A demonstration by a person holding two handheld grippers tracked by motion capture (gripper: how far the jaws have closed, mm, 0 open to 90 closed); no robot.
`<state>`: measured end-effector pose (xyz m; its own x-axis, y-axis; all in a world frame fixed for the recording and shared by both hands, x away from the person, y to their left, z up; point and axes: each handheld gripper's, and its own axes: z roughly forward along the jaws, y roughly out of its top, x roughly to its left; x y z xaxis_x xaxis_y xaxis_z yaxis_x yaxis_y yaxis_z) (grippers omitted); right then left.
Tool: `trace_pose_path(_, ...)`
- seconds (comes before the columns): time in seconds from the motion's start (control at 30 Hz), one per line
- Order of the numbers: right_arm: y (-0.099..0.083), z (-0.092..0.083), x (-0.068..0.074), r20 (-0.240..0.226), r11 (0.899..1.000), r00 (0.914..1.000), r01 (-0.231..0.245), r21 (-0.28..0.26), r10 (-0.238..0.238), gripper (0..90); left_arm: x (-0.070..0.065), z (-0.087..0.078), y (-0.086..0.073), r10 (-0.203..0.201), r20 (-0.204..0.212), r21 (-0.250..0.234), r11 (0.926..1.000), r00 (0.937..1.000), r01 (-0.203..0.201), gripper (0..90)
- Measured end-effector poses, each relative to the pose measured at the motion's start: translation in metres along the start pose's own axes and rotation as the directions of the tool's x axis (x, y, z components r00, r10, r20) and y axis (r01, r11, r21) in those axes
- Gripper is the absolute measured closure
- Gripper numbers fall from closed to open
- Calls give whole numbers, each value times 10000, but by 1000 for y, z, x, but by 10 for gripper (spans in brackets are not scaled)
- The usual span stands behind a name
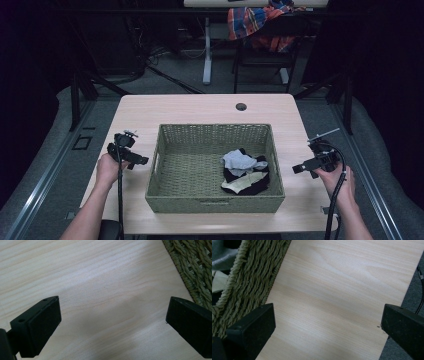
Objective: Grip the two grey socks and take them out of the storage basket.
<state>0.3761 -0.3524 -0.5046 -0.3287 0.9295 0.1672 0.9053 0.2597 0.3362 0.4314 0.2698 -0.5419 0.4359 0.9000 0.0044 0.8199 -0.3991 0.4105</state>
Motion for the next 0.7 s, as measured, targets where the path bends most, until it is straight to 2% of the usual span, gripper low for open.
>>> trace_pose_path(0.07,1,2,2,362,9995,9993,31,303,-42,0,-1,1,0,46,-8,-13,10000,10000,-46,0)
trace_pose_path(0.13,1,4,4,779,9981,9967,187,582,-232,0,-1,2,1,67,1,-24,10000,10000,-67,0)
trace_pose_path(0.17,2,3,4,889,9953,9950,366,893,-446,0,-1,1,2,99,47,23,9999,9999,-100,0)
trace_pose_path(0.2,2,3,4,1020,9951,9938,347,922,-441,0,-2,2,2,109,18,-38,9999,9999,-109,0)
trace_pose_path(0.23,1,3,5,1001,9977,9947,167,664,-233,0,-3,2,3,167,40,-45,9999,9999,-167,0)
trace_pose_path(0.27,1,1,4,874,9963,9955,292,812,-363,0,-4,2,4,188,37,-13,9998,9998,-188,0)
trace_pose_path(0.3,1,-1,5,939,9963,9948,308,808,-384,0,-4,2,5,221,66,-28,9998,9997,-221,0)
trace_pose_path(0.47,6,-4,3,968,9984,9947,297,479,-342,0,-5,4,7,327,10,1,9995,9995,-327,0)
trace_pose_path(0.57,11,-6,0,568,9989,9978,314,361,-334,0,-7,4,9,343,-27,-25,9994,9994,-343,0)
trace_pose_path(0.7,22,-13,4,558,9989,9976,394,243,-407,0,-7,4,10,328,-28,-56,9994,9995,-328,0)
